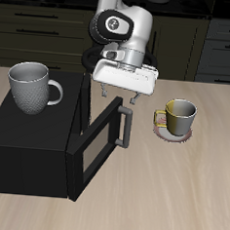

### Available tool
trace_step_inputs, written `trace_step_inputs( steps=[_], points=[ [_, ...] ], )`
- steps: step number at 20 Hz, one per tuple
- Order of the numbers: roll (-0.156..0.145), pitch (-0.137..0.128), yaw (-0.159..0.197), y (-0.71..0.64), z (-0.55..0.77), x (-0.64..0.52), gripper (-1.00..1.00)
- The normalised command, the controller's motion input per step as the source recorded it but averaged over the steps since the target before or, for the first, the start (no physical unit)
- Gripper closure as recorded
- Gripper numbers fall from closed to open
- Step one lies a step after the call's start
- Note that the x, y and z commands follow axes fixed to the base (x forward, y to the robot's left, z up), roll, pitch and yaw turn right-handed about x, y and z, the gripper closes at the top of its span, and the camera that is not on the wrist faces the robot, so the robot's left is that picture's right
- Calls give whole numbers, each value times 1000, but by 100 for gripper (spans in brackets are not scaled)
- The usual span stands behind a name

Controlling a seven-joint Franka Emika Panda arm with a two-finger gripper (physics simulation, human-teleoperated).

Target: Open the microwave

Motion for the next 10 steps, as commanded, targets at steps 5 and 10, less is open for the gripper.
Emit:
trace_step_inputs(
  steps=[5, 10],
  points=[
    [1, -38, 99, -273, 325, 91, -100],
    [10, -61, 109, -269, 382, 28, -100]
  ],
)
